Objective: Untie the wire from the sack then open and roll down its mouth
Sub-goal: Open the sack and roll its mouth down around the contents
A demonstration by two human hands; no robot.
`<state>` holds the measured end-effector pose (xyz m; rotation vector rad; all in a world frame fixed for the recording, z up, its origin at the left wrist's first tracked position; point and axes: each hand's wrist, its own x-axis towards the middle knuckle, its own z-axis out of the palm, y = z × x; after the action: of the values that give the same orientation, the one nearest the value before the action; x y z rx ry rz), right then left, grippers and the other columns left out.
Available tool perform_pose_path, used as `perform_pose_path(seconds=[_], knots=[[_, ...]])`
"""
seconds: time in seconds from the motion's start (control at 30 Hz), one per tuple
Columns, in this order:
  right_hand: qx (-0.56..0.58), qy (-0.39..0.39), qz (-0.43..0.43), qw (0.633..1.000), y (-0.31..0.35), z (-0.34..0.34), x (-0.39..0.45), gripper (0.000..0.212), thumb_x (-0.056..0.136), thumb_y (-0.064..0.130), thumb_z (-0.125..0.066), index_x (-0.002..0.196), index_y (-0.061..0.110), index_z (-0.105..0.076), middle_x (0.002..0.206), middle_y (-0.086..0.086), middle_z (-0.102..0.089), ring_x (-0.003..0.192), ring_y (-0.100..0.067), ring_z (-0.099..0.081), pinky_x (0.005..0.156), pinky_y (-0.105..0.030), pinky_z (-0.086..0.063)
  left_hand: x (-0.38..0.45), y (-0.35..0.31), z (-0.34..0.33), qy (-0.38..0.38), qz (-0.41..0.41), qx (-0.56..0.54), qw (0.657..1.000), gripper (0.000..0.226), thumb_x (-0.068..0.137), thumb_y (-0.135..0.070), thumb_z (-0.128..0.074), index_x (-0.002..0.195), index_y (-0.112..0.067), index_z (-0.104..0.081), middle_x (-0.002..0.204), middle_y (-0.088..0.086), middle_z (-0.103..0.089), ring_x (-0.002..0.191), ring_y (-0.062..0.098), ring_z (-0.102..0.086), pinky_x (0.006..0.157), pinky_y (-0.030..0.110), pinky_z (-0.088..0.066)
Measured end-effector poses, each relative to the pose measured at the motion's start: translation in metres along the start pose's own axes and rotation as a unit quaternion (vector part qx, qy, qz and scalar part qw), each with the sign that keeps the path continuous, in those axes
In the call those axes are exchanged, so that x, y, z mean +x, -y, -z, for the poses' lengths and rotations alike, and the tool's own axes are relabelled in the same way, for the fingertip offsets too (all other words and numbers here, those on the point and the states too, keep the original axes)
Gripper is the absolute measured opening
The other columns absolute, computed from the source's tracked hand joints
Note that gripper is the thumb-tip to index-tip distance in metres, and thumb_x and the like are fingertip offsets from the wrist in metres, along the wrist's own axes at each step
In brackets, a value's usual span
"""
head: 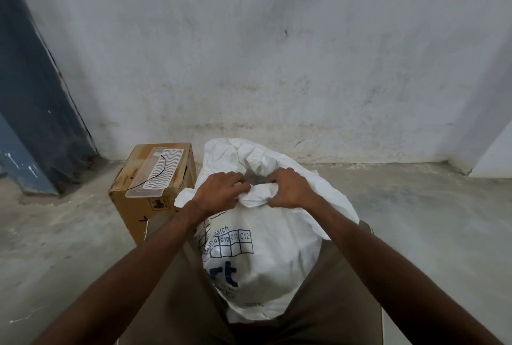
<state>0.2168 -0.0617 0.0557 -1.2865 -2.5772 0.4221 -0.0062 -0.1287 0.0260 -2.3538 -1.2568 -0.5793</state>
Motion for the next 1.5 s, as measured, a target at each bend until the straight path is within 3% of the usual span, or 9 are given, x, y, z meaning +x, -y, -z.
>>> perform_pose_path(seconds=[0.13, 0.3, 0.4, 0.57, 0.73, 0.87, 1.1, 1.33, 1.5], knots=[[-0.011, -0.146, 0.048, 0.988, -0.006, -0.024, -0.012, 0.039, 0.058, 0.015, -0.069, 0.096, 0.026, -0.072, 0.087, 0.003, -0.075, 0.083, -0.025, -0.071, 0.061, -0.026, -0.043, 0.002, 0.006, 0.009, 0.123, 0.193, -0.272, 0.935, 0.057, 0.069, -0.033, -0.089, 0.119, -0.026, -0.063, 0.118, -0.010, -0.063, 0.097, 0.004, -0.057, 0.073, 0.012, -0.043], [-0.071, -0.265, 0.192, 0.942, -0.004, -0.045, -0.027, 0.039, 0.047, 0.000, -0.066, 0.079, 0.022, -0.059, 0.074, 0.001, -0.067, 0.067, -0.020, -0.060, 0.059, -0.023, -0.021, 0.005, -0.004, 0.005, 0.213, 0.192, -0.186, 0.940, 0.060, 0.065, -0.053, -0.088, 0.116, -0.030, -0.066, 0.111, -0.015, -0.060, 0.099, 0.007, -0.053, 0.074, 0.021, -0.039], [-0.090, -0.212, 0.181, 0.956, -0.012, -0.048, -0.025, 0.036, 0.049, 0.010, -0.075, 0.081, 0.019, -0.060, 0.080, 0.004, -0.067, 0.075, -0.024, -0.064, 0.062, -0.027, -0.025, 0.003, -0.007, -0.003, 0.170, 0.182, -0.114, 0.962, 0.050, 0.056, -0.058, -0.083, 0.088, -0.028, -0.060, 0.084, -0.019, -0.050, 0.086, 0.013, -0.054, 0.060, 0.024, -0.029], [0.040, -0.052, 0.068, 0.995, -0.006, -0.037, -0.021, 0.070, 0.052, 0.057, -0.087, 0.108, 0.027, -0.057, 0.107, 0.012, -0.065, 0.092, -0.009, -0.058, 0.076, -0.034, -0.050, -0.003, -0.003, -0.013, 0.171, 0.158, -0.059, 0.971, 0.053, 0.064, -0.047, -0.079, 0.108, -0.024, -0.059, 0.094, -0.002, -0.065, 0.086, 0.021, -0.061, 0.065, 0.028, -0.033], [-0.027, 0.047, 0.025, 0.998, -0.006, -0.042, -0.019, 0.057, 0.056, 0.035, -0.089, 0.106, 0.019, -0.064, 0.096, 0.005, -0.070, 0.085, -0.016, -0.066, 0.067, -0.030, -0.053, -0.012, -0.022, -0.022, 0.082, -0.024, 0.013, 0.996, 0.020, 0.066, -0.014, -0.074, 0.083, -0.013, -0.065, 0.078, 0.005, -0.065, 0.070, 0.027, -0.061, 0.056, 0.031, -0.045], [-0.111, -0.086, 0.070, 0.988, -0.008, -0.061, -0.026, 0.028, 0.058, 0.022, -0.075, 0.078, 0.022, -0.056, 0.068, 0.005, -0.064, 0.065, -0.024, -0.064, 0.048, -0.023, -0.028, -0.025, -0.026, -0.034, 0.060, -0.051, 0.046, 0.996, 0.023, 0.066, -0.012, -0.077, 0.083, -0.012, -0.062, 0.085, 0.006, -0.059, 0.082, 0.026, -0.055, 0.069, 0.037, -0.044], [-0.198, -0.223, 0.184, 0.937, -0.027, -0.096, -0.048, 0.035, 0.055, 0.005, -0.072, 0.087, 0.019, -0.072, 0.074, 0.002, -0.068, 0.061, -0.026, -0.064, 0.054, -0.030, -0.046, -0.023, -0.028, -0.022, 0.196, 0.076, -0.141, 0.967, 0.035, 0.069, -0.014, -0.076, 0.097, -0.014, -0.055, 0.096, 0.004, -0.057, 0.080, 0.024, -0.054, 0.068, 0.039, -0.048], [-0.013, 0.006, 0.035, 0.999, -0.023, -0.079, -0.031, 0.085, 0.045, 0.064, -0.084, 0.120, 0.036, -0.055, 0.110, 0.014, -0.061, 0.100, -0.009, -0.055, 0.087, -0.035, -0.046, -0.040, -0.024, -0.039, 0.001, -0.167, 0.086, 0.982, 0.022, 0.080, 0.008, -0.064, 0.069, -0.012, -0.063, 0.069, 0.003, -0.059, 0.064, 0.023, -0.058, 0.056, 0.032, -0.046], [0.052, 0.012, 0.028, 0.998, -0.012, -0.094, -0.028, 0.041, 0.054, 0.048, -0.089, 0.070, 0.029, -0.057, 0.067, 0.010, -0.062, 0.066, -0.012, -0.059, 0.053, -0.031, -0.042, -0.043, -0.024, -0.045, 0.027, -0.147, 0.077, 0.986, 0.022, 0.077, 0.000, -0.075, 0.074, -0.016, -0.061, 0.073, -0.002, -0.055, 0.075, 0.019, -0.054, 0.067, 0.031, -0.044]])
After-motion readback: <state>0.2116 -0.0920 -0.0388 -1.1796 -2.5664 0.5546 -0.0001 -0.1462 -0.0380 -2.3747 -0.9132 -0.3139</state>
